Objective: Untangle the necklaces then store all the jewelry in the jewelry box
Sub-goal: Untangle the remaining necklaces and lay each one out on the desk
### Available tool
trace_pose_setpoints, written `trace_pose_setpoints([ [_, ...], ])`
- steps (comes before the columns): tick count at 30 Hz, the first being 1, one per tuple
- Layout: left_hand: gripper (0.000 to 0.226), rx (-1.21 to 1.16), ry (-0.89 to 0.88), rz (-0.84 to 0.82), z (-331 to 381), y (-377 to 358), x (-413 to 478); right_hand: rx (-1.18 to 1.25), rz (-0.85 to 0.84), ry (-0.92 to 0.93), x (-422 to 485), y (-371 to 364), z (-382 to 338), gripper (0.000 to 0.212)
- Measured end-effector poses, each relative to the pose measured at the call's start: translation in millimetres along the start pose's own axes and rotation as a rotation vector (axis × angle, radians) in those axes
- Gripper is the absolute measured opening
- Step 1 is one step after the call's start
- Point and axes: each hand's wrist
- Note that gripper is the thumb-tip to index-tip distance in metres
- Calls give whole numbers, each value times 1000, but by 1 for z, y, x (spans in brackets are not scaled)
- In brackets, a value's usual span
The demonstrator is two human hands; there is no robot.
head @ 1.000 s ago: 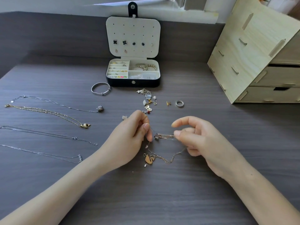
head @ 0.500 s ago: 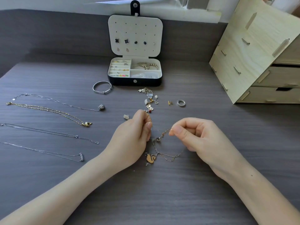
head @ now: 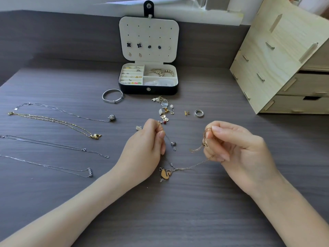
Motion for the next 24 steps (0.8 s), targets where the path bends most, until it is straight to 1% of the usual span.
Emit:
trace_pose_setpoints([
  [2,21,-65,37,19,1,0,1,-10,68,-19,0,0,1,19],
  [4,23,-133,59,50,2,0,1,-54,157,-29,0,-1,2,18],
  [8,22,-265,104,128,2,0,2,-261,400,-53,1,-2,8,23],
  [12,20,-302,124,163,-1,1,3,-402,508,-32,4,0,12,18],
  [14,17,-249,100,138,-2,2,3,-533,534,5,5,4,15,16],
  [17,10,-74,28,94,-1,6,1,-784,570,78,6,8,19,10],
  [19,6,28,-32,86,0,9,1,-1014,566,104,4,8,22,3],
  [21,4,122,-45,64,1,14,0,-1268,553,104,2,5,24,16],
  [22,5,157,-42,56,1,16,-1,-1313,548,131,1,3,24,18],
  [23,9,184,-42,53,0,18,-2,-1308,533,180,1,2,23,17],
  [24,11,203,-40,55,0,20,-2,-1277,483,241,1,0,22,14],
])
Point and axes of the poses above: each hand's wrist, its own x-axis towards the middle knuckle, its own y-axis out of the back of the hand, z = x × y, and after that the axes turned 10 degrees about -x, right-handed
